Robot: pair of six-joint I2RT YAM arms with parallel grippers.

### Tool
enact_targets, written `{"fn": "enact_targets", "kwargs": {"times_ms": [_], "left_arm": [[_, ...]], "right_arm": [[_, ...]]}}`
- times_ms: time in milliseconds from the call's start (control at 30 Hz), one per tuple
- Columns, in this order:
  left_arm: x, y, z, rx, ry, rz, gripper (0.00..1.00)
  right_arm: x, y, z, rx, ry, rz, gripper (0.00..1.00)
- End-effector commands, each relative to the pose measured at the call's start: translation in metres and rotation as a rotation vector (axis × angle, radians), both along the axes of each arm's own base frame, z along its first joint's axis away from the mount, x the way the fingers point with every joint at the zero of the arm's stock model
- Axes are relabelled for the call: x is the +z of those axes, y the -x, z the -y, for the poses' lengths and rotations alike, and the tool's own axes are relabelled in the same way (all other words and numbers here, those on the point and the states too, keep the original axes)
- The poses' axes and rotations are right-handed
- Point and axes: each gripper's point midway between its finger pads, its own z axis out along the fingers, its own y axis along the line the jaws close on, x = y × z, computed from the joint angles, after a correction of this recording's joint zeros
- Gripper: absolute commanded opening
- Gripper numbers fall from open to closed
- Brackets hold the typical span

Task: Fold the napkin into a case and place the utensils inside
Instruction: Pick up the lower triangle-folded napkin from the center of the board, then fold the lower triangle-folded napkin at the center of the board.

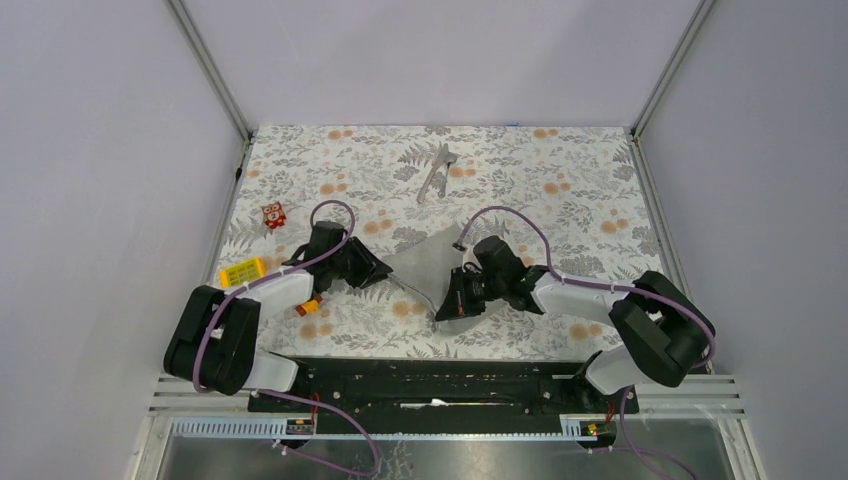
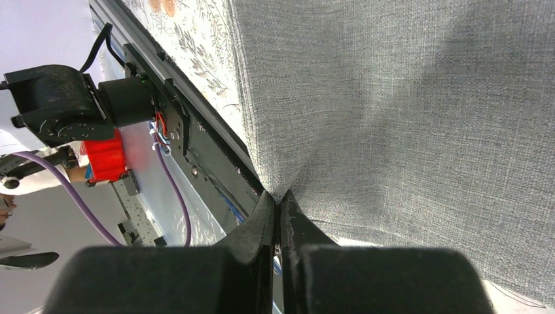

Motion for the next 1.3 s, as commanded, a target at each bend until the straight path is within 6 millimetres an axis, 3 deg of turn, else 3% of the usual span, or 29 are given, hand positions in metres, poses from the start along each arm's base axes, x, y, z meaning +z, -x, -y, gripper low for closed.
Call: {"fn": "enact_targets", "kwargs": {"times_ms": [0, 200, 433, 567, 967, 1267], "left_arm": [[0.026, -0.024, 0.002, -0.005, -0.032, 0.103, 0.28], [0.031, -0.029, 0.022, -0.051, -0.020, 0.096, 0.14], [0.034, -0.037, 0.057, -0.116, -0.053, 0.091, 0.08], [0.030, -0.042, 0.073, -0.145, -0.055, 0.081, 0.00], [0.020, -0.058, 0.108, -0.216, -0.056, 0.069, 0.00], [0.013, -0.066, 0.117, -0.232, -0.061, 0.062, 0.00]], "right_arm": [[0.014, -0.004, -0.001, 0.005, -0.060, 0.029, 0.00], [0.011, -0.007, 0.008, -0.016, -0.064, 0.019, 0.00], [0.005, -0.008, 0.020, -0.045, -0.056, -0.002, 0.00], [0.000, -0.005, 0.026, -0.049, -0.040, -0.010, 0.00], [-0.014, -0.005, 0.047, -0.039, 0.051, 0.011, 0.00], [-0.026, -0.006, 0.055, -0.067, 0.087, -0.007, 0.01]]}}
